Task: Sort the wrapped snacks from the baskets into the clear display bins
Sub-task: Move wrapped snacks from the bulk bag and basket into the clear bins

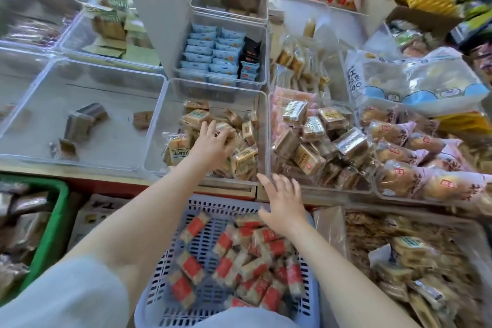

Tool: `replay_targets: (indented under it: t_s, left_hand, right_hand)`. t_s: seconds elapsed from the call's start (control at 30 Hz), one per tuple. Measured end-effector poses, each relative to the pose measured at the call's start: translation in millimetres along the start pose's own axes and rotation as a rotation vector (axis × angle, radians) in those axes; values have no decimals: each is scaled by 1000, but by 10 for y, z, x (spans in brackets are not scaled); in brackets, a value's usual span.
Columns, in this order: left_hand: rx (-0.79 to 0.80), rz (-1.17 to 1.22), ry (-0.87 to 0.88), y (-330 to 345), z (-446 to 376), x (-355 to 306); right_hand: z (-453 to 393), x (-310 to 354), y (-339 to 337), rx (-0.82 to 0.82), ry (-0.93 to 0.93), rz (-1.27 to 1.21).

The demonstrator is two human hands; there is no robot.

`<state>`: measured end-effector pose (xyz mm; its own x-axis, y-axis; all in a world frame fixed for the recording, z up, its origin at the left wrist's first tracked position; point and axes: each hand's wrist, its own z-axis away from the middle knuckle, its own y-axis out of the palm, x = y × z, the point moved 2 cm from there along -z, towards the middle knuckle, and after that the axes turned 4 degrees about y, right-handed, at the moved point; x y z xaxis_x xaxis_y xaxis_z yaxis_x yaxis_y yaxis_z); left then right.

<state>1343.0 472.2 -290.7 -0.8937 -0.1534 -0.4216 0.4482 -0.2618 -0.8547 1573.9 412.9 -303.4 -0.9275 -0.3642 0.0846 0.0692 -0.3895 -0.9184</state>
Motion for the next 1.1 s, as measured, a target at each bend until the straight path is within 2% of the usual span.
replay_targets:
  t_s: [0.1,0.27,0.37,0.47,0.53,0.63,0.77,0.83,0.97,1.0,1.1]
  left_hand:
    - [28,-6,2,86,37,81]
    - [-157,15,82,11,377,-182]
    - [-215,112,177,76,776,-580]
    - [-106,90,200,302,1021,-917]
    - [45,40,213,531,1071,-1119]
    - [278,-66,251,880,1101,-1451]
    - [380,-120,335,1248,1168,-1985]
    - [418,-159,380,1421,1206,-2182]
    - [511,-160,434,1662,1309,-2377]
    - [529,-151,435,1685,1337,-2408]
    - [527,-154,452,1699,1402,-2468]
  right_hand:
    - [-16,-22,-9,26,3,-13]
    - [-12,-37,-44,41,-17,-54]
    - [45,-81,-209,-2,-33,-269]
    - [351,-329,-419,-115,87,-639]
    - [670,-645,-411,-129,204,-721]
    - [1153,-1265,-153,-121,397,-622]
    - [1850,-1948,313,-7,650,-372]
    - [2101,-2131,567,79,701,-384]
    - [2357,-2090,1020,379,694,-387]
    - [2391,-2039,1083,383,703,-390]
    - [2408,-1994,1135,220,739,-424]
